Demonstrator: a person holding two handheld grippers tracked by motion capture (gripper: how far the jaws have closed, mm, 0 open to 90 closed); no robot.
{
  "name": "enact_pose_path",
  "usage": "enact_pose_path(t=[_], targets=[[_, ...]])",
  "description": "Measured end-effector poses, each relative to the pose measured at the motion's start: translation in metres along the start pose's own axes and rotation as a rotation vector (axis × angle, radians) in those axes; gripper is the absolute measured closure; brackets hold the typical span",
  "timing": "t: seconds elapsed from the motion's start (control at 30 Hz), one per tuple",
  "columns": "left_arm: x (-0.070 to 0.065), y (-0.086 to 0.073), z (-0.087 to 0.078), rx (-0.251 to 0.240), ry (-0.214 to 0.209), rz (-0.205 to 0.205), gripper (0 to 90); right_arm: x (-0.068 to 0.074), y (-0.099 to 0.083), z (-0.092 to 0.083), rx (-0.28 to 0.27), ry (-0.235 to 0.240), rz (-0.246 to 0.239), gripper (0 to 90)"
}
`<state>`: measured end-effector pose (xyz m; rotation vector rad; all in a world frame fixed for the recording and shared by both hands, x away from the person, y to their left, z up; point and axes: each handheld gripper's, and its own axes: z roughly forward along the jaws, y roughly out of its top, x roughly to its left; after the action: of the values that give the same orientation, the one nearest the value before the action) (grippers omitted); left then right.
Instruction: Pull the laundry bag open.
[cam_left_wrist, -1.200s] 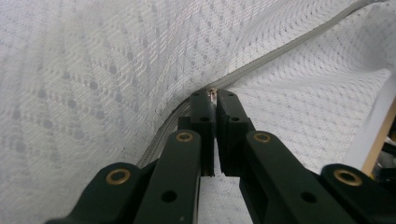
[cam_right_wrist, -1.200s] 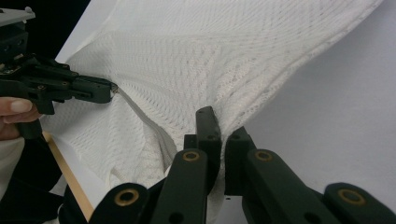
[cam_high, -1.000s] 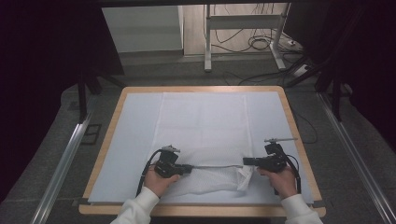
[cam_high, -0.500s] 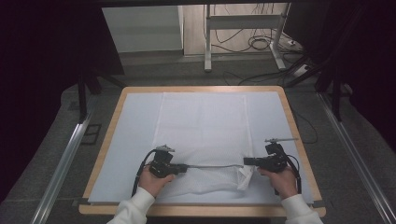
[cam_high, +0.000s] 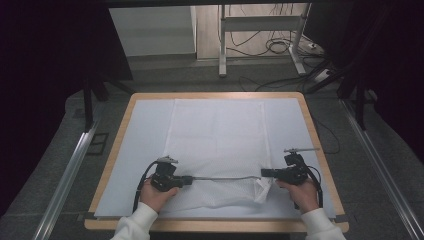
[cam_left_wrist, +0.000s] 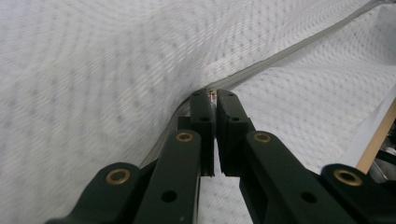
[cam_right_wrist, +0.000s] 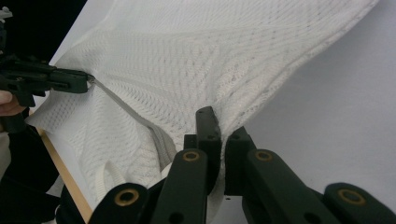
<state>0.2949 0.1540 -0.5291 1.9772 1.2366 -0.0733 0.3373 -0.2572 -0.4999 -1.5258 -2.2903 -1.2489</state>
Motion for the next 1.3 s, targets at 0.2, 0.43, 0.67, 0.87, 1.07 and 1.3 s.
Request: enact_pose_path(t=[0.2,0.43,0.67,0.87,1.07,1.3], targets=[[0.006,-0.005,-0.007,-0.004,0.013,-0.008,87.0,0.001,0.000,0.000,0.003,0.000,0.001,87.8],[0.009,-0.009,-0.012,-0.006,0.032,-0.014,87.0,0.001,0.000,0.000,0.002,0.001,0.000,87.8],[0.014,-0.011,-0.017,-0.012,0.043,-0.022,87.1,0.001,0.000,-0.001,0.002,0.002,0.001,87.8],[0.020,-0.016,-0.024,-0.017,0.063,-0.037,87.0,0.000,-0.001,-0.001,0.001,-0.006,-0.001,87.8],[0.024,-0.020,-0.029,-0.019,0.068,-0.044,87.0,0.000,-0.001,-0.001,0.001,-0.006,-0.003,87.8],[0.031,-0.024,-0.038,-0.029,0.078,-0.062,87.0,0.000,-0.001,-0.001,0.003,-0.009,-0.003,87.8]])
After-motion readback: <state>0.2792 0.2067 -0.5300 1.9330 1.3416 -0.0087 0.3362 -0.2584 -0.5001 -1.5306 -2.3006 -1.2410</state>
